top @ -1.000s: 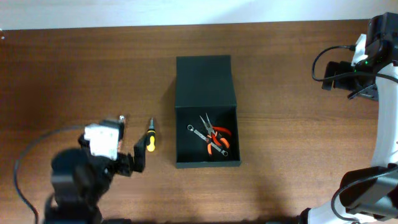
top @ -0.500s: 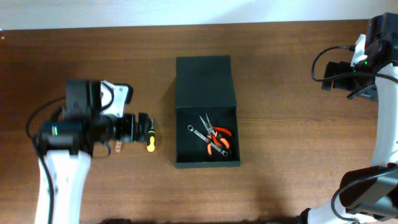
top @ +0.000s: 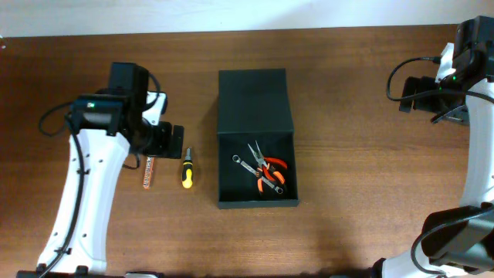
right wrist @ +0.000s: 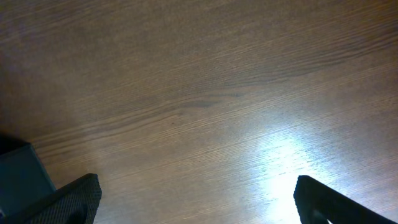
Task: Pack container
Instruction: 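Move the left gripper over the yellow-black screwdriver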
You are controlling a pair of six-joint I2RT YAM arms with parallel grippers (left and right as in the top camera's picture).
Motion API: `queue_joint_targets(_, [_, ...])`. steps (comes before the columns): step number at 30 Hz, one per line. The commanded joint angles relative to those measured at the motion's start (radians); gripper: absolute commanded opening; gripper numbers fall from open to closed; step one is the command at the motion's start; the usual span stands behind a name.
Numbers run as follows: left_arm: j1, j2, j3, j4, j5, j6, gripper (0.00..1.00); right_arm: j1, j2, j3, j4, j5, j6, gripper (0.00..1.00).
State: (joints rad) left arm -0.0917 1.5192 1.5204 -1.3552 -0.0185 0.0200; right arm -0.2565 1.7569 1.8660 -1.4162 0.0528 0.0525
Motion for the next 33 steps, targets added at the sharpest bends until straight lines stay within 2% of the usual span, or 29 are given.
queue_joint_targets(1, [-0.037, 0.027, 0.016, 0.039, 0.018, -0.017, 0.99, -0.006, -0.008, 0.002, 0.000, 0.010, 0.008, 0.99])
queue_joint_targets(7, [-0.046, 0.029, 0.016, 0.126, 0.144, -0.017, 0.99, -0.006, -0.008, 0.002, 0.000, 0.009, 0.008, 0.99])
queue_joint_targets(15, [-0.045, 0.039, 0.016, 0.123, 0.134, -0.034, 0.99, -0.006, -0.008, 0.002, 0.000, 0.009, 0.008, 0.99])
queue_joint_targets(18, [-0.045, 0.066, 0.016, 0.109, 0.065, -0.124, 0.99, -0.006, -0.008, 0.002, 0.000, 0.009, 0.008, 0.99])
queue_joint_targets(20, [-0.045, 0.095, 0.016, 0.103, -0.011, -0.226, 0.99, -0.006, -0.008, 0.002, 0.000, 0.009, 0.008, 0.99])
queue_joint_targets(22, [-0.045, 0.124, 0.016, 0.103, -0.034, -0.267, 0.99, -0.006, -0.008, 0.002, 0.000, 0.009, 0.008, 0.99])
queue_joint_targets(27, [-0.045, 0.185, 0.016, 0.106, 0.035, -0.267, 0.99, -0.006, -0.008, 0.002, 0.000, 0.009, 0.008, 0.99])
queue_joint_targets(33, [-0.045, 0.206, 0.015, 0.122, 0.033, -0.266, 0.99, -0.006, -0.008, 0.002, 0.000, 0.009, 0.008, 0.99])
